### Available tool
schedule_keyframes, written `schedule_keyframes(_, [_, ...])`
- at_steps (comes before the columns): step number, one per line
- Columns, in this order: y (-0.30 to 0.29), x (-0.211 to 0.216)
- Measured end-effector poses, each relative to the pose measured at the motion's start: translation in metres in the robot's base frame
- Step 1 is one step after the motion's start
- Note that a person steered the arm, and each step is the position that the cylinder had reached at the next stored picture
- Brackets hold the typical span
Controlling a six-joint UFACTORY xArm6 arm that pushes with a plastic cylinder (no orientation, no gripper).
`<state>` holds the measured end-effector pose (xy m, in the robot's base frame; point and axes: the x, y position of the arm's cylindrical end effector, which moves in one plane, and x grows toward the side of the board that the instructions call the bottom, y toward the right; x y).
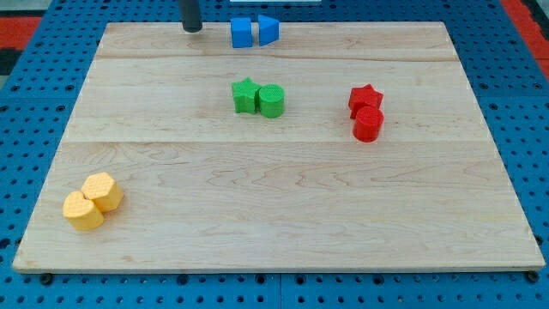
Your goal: Push the red star along with red circle down a bit
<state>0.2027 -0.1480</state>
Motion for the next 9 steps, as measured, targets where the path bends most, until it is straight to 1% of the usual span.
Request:
schedule_keyframes(1, [-0.013, 0.027])
schedule_keyframes(2, [0.01, 0.047])
schedule_keyframes(3, [0.034, 0.047])
schedule_keyframes(5, [0.041, 0.048])
schedule_keyframes(7, [0.12, 0.076])
schedule_keyframes(8, [0.183, 0.076])
schedule_keyframes(9, [0.243, 0.106])
